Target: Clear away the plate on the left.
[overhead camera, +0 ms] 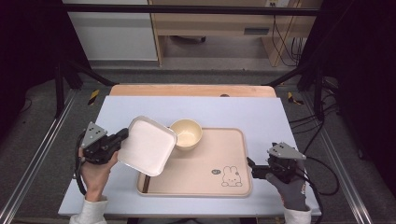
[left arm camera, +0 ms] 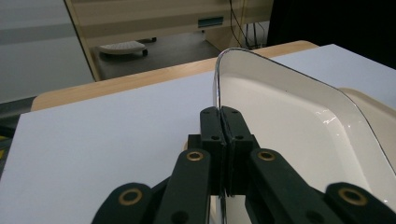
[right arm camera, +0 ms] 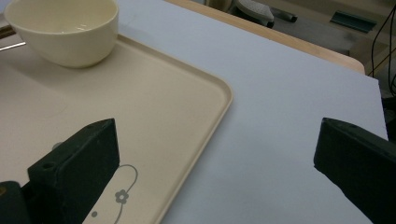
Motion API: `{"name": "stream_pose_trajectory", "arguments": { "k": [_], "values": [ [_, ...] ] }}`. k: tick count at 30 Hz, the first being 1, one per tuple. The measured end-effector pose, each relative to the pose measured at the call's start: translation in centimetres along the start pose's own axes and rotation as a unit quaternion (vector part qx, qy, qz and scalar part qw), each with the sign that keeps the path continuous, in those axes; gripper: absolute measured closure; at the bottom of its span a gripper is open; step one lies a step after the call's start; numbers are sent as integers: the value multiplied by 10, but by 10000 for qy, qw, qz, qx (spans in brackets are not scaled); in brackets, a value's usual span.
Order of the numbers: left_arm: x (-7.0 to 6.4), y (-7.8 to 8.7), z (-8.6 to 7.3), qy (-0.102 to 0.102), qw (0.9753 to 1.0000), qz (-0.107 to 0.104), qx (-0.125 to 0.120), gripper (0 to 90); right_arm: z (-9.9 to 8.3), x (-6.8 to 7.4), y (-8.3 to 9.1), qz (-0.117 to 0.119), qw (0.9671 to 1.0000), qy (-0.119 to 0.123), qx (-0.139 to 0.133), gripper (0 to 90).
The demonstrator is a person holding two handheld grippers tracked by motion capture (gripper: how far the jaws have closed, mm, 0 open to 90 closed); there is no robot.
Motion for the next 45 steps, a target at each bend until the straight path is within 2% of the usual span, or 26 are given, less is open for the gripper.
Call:
{"name": "stream_pose_trajectory", "arguments": {
  "k": [8,19,29,36,45],
  "values": [
    [-22,-7,1,-224,9996,-178,58,890,0,0,0,4,10000,0,-14,5],
    [-49,-22,-3,-539,9976,-381,214,890,0,0,1,9,10000,2,-24,5],
    [-68,-31,-4,-698,9958,-507,304,890,1,0,1,27,10000,-5,-34,5],
    [-82,-36,2,-874,9944,-520,289,890,0,0,0,15,10000,0,-20,5],
    [-99,-47,6,-892,9941,-565,261,890,1,-1,3,17,10000,-20,-51,5]
  ]
}}
Point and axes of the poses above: each handheld gripper's, and its own axes: y roughly backward along the jaws, z roughly out of its top, x roughly to its left, the point moved 7 cm from there along -y, roughly forward along the jaws, and after that the axes turned 2 degrees about x, right-handed, at the moved point
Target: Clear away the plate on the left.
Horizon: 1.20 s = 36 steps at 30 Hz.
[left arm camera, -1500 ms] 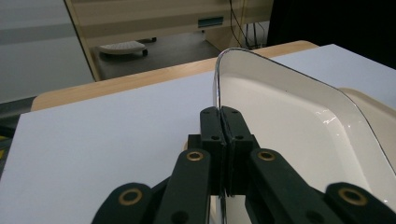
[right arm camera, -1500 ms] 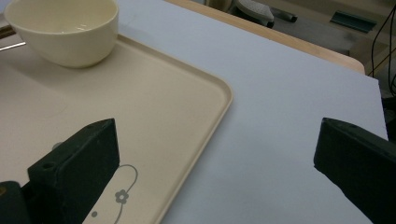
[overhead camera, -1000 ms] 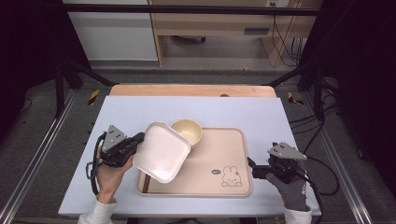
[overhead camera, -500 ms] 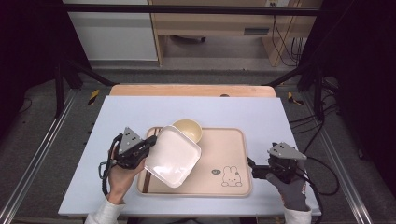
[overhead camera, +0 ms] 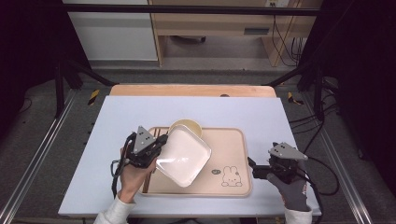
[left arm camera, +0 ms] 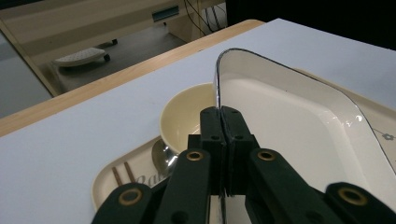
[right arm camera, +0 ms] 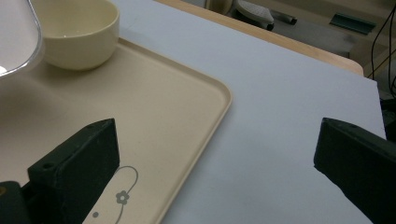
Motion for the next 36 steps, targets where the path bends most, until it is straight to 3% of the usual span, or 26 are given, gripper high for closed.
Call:
{"name": "stream_pose_trajectory", "arguments": {
  "k": [13,27,36],
  "values": [
    [-32,-25,0,32,9998,-181,-42,890,0,0,0,7,10000,2,-5,5],
    [-61,-58,-4,-36,9993,-336,157,890,0,1,-1,17,10000,14,-1,5],
    [-70,-73,-7,80,9988,-415,265,890,0,1,-1,24,10000,22,15,5]
  ]
}}
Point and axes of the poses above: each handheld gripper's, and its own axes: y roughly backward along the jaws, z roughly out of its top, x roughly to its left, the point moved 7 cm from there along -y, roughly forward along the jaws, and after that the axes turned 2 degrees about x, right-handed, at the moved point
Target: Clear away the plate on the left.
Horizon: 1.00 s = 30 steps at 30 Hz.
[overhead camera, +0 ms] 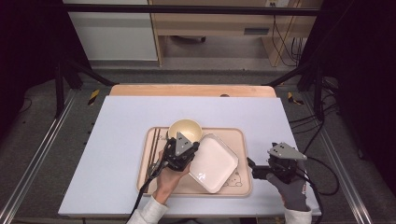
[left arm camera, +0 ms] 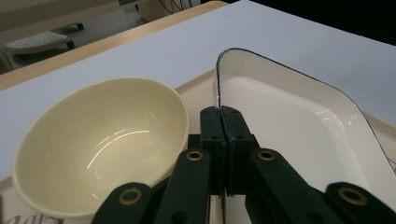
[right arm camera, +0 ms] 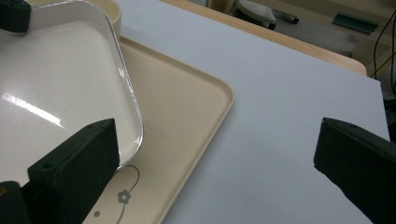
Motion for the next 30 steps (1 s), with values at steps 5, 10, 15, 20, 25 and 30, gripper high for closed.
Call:
{"name": "stream_pose_trajectory", "arguments": {
  "k": [5,10,15,20,25,30],
  "values": [
    [-4,-9,-2,43,10000,-52,70,889,0,0,0,4,10000,-7,1,5],
    [-5,-14,-3,55,9999,-59,132,889,0,0,0,1,10000,-8,-15,5],
    [-6,-20,-4,123,9997,-100,195,889,0,0,0,-1,10000,-14,-4,5],
    [-6,-27,-6,112,9994,-56,308,889,0,0,0,6,10000,-12,2,5],
    [-5,-34,-13,115,9984,-55,553,883,0,0,0,8,10000,-7,4,5],
    [-4,-38,-19,80,9974,-18,721,871,0,0,0,8,10000,6,4,5]
  ]
}}
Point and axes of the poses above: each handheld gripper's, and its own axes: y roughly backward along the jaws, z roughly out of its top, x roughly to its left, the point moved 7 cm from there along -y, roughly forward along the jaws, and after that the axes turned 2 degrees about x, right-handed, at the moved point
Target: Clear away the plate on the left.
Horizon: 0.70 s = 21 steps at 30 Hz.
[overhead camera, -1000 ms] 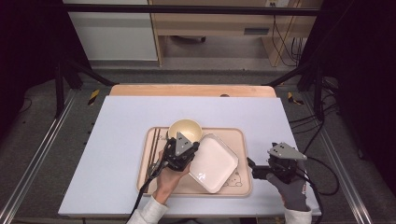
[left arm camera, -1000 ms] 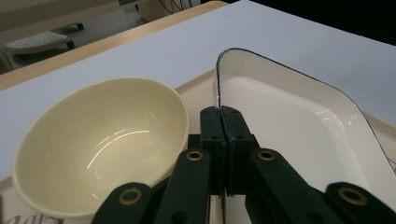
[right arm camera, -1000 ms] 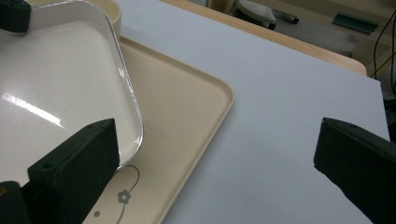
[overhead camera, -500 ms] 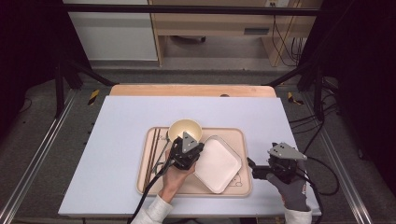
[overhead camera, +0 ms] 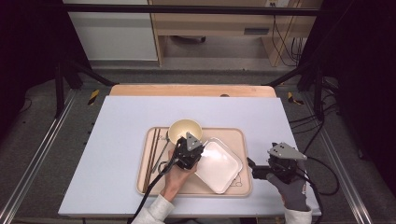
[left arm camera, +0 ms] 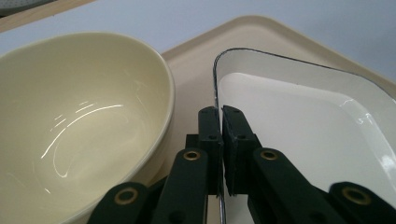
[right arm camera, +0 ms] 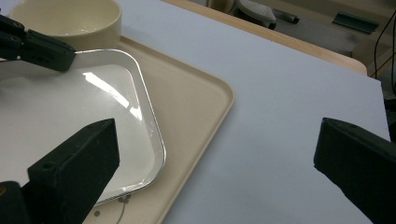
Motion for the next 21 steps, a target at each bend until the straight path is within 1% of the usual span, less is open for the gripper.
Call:
{"name": "stream_pose_trajectory", "arguments": {
  "k": [8,9,12,17,19,21],
  "values": [
    [1,-14,-13,-3,9995,15,331,843,0,0,-1,-5,10000,-1,14,5],
    [1,-15,-14,33,9994,11,358,840,0,0,-1,-9,10000,-4,15,5],
    [2,-18,-17,-14,9989,29,478,830,0,0,0,-5,10000,-4,12,5],
    [2,-22,-21,-59,9982,60,598,816,0,0,0,-7,10000,-3,8,5],
    [2,-22,-21,-86,9982,68,588,808,0,0,0,-10,10000,-4,9,5],
    [2,-21,-21,-126,9981,65,604,777,0,0,0,-8,10000,-3,7,5]
  ]
}}
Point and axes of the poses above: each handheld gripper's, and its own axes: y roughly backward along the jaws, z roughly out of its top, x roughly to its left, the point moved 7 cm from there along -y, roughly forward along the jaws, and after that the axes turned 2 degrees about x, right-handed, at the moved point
